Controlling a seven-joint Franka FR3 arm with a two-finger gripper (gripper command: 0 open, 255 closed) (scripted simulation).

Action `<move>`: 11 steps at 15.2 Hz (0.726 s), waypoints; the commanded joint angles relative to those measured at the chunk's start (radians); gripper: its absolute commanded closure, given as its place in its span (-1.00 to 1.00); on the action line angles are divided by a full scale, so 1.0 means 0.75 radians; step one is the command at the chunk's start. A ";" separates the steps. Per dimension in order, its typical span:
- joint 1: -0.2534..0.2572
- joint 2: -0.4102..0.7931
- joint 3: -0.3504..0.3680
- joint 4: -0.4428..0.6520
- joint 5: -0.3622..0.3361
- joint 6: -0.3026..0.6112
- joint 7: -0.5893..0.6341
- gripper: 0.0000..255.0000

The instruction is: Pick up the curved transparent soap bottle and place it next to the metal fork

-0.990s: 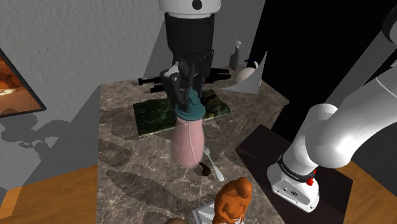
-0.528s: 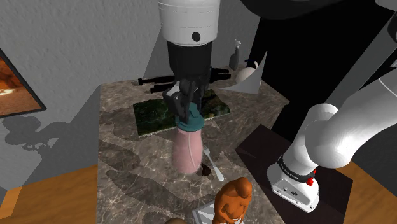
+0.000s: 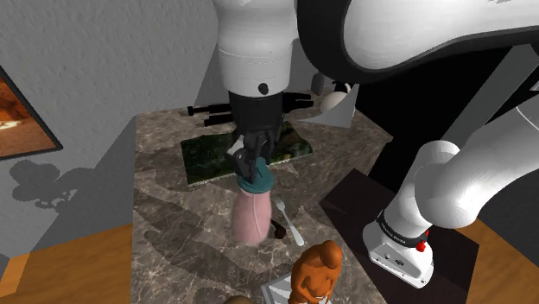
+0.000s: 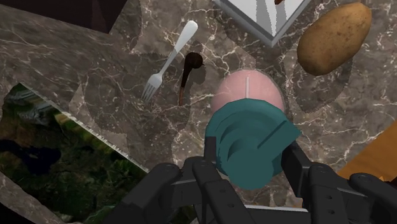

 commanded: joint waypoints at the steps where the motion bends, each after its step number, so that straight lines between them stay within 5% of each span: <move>1: 0.002 -0.004 0.003 -0.041 0.003 0.039 -0.002 1.00; 11: 0.010 0.002 0.025 -0.214 0.014 0.218 -0.004 1.00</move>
